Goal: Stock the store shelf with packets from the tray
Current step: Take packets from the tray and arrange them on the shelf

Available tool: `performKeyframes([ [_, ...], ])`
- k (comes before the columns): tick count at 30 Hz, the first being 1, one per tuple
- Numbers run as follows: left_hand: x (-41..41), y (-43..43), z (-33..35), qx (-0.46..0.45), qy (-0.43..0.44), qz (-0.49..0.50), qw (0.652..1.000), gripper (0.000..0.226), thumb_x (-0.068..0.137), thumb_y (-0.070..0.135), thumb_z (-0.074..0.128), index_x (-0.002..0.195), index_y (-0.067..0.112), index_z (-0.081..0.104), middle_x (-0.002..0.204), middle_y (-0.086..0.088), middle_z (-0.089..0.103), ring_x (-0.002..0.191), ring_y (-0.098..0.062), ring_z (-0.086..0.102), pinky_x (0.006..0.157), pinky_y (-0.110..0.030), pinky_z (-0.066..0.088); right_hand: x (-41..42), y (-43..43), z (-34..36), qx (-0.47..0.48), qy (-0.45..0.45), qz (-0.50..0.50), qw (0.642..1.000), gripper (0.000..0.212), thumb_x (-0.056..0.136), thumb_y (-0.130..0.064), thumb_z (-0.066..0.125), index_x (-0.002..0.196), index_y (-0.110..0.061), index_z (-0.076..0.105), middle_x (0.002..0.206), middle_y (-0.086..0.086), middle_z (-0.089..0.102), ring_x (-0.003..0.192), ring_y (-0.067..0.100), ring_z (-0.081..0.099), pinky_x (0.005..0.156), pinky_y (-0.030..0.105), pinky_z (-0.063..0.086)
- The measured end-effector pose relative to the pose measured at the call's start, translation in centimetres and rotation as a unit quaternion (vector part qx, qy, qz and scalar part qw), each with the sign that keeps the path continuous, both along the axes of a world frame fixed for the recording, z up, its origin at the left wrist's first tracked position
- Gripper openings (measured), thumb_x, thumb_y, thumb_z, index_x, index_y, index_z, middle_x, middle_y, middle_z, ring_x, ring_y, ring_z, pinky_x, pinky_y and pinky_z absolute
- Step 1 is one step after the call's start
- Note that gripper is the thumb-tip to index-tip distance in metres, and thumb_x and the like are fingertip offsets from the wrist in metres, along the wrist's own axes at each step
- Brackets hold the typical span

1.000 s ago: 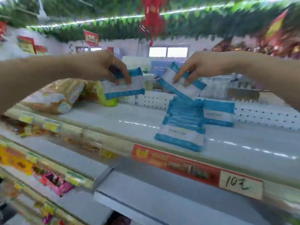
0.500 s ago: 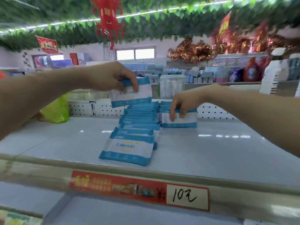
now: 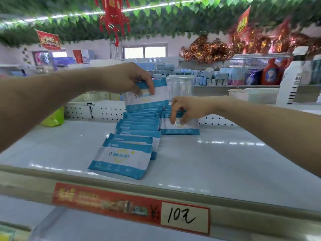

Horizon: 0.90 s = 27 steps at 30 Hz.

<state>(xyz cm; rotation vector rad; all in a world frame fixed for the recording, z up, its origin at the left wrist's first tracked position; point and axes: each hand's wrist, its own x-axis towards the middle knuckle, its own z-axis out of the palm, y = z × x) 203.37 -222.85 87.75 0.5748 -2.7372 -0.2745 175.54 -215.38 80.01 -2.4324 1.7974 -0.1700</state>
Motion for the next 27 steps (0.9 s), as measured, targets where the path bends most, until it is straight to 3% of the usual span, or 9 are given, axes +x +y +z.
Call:
performKeyframes([
  [3, -1.5, 0.4, -0.5, 0.004, -0.001, -0.019, 1.0, 0.04, 0.091, -0.001, 0.073, 0.098, 0.038, 0.078, 0.106, 0.028, 0.072, 0.095, 0.004, 0.068, 0.084, -0.02, 0.052, -0.7, 0.4, 0.4, -0.013, -0.014, -0.012, 1.0, 0.031, 0.086, -0.015, 0.081, 0.103, -0.041, 0.077, 0.123, -0.007, 0.048, 0.106, 0.021, 0.057, 0.093, 0.035, 0.052],
  [6, -3.1, 0.6, -0.9, 0.018, -0.003, -0.027, 0.999, 0.039, 0.091, -0.001, 0.072, 0.101, 0.036, 0.079, 0.109, 0.02, 0.074, 0.094, -0.002, 0.07, 0.08, -0.022, 0.057, -1.8, 1.2, 1.3, -0.038, -0.033, -0.025, 0.998, 0.029, 0.088, -0.015, 0.08, 0.104, -0.038, 0.076, 0.122, -0.009, 0.056, 0.102, 0.017, 0.058, 0.091, 0.034, 0.05],
  [9, -4.8, 1.1, -1.4, 0.024, -0.014, -0.05, 0.998, 0.038, 0.091, -0.001, 0.071, 0.102, 0.034, 0.08, 0.111, 0.018, 0.073, 0.091, 0.0, 0.069, 0.074, -0.015, 0.054, -3.6, 2.3, 2.3, -0.056, -0.056, -0.061, 0.995, 0.03, 0.09, -0.012, 0.077, 0.109, -0.035, 0.075, 0.116, -0.012, 0.06, 0.1, 0.015, 0.059, 0.088, 0.03, 0.051],
  [13, -7.6, 1.7, -2.7, 0.061, -0.021, -0.084, 0.994, 0.035, 0.092, -0.004, 0.068, 0.106, 0.025, 0.08, 0.118, 0.012, 0.073, 0.104, -0.012, 0.07, 0.091, -0.034, 0.06, -6.0, 4.3, 2.8, -0.075, -0.063, -0.098, 0.99, 0.032, 0.092, -0.008, 0.074, 0.106, -0.037, 0.075, 0.108, -0.018, 0.062, 0.096, 0.012, 0.063, 0.08, 0.023, 0.049],
  [16, -9.8, 1.7, -4.0, 0.061, -0.035, -0.095, 0.993, 0.034, 0.091, -0.003, 0.07, 0.106, 0.025, 0.08, 0.12, 0.012, 0.072, 0.111, -0.013, 0.067, 0.104, -0.042, 0.055, -7.6, 5.7, 2.7, -0.084, -0.052, -0.121, 0.988, 0.03, 0.092, -0.008, 0.074, 0.102, -0.037, 0.076, 0.11, -0.015, 0.062, 0.096, 0.014, 0.065, 0.086, 0.032, 0.057],
  [20, -11.5, 0.5, -6.7, 0.063, -0.071, -0.106, 0.99, 0.033, 0.091, -0.001, 0.072, 0.106, 0.028, 0.081, 0.117, 0.016, 0.07, 0.104, -0.002, 0.063, 0.101, -0.032, 0.05, -9.5, 7.5, 2.1, -0.091, -0.017, -0.157, 0.983, 0.028, 0.093, -0.016, 0.076, 0.099, -0.043, 0.076, 0.112, -0.016, 0.06, 0.096, 0.011, 0.064, 0.09, 0.045, 0.058],
  [23, -12.0, -0.4, -8.3, 0.068, -0.079, -0.113, 0.988, 0.034, 0.091, 0.0, 0.073, 0.107, 0.028, 0.081, 0.117, 0.017, 0.07, 0.103, 0.003, 0.061, 0.095, -0.016, 0.048, -10.6, 8.5, 1.8, -0.087, -0.009, -0.177, 0.98, 0.028, 0.093, -0.018, 0.076, 0.097, -0.046, 0.075, 0.111, -0.019, 0.059, 0.095, 0.008, 0.065, 0.091, 0.044, 0.057],
  [25, -12.0, -0.7, -8.4, 0.074, -0.089, -0.112, 0.987, 0.034, 0.091, 0.0, 0.073, 0.107, 0.029, 0.081, 0.113, 0.025, 0.069, 0.102, 0.011, 0.059, 0.085, -0.002, 0.043, -11.1, 8.9, 1.7, -0.083, -0.005, -0.181, 0.98, 0.028, 0.093, -0.017, 0.076, 0.098, -0.044, 0.076, 0.112, -0.019, 0.06, 0.096, 0.009, 0.065, 0.093, 0.044, 0.057],
  [27, -12.1, -0.9, -8.2, 0.076, -0.105, -0.111, 0.985, 0.034, 0.092, 0.0, 0.072, 0.106, 0.03, 0.08, 0.109, 0.032, 0.067, 0.101, 0.016, 0.058, 0.081, 0.004, 0.04, -11.4, 9.0, 1.6, -0.086, -0.01, -0.183, 0.979, 0.027, 0.093, -0.017, 0.076, 0.099, -0.043, 0.076, 0.112, -0.02, 0.061, 0.097, 0.01, 0.065, 0.093, 0.045, 0.057],
])
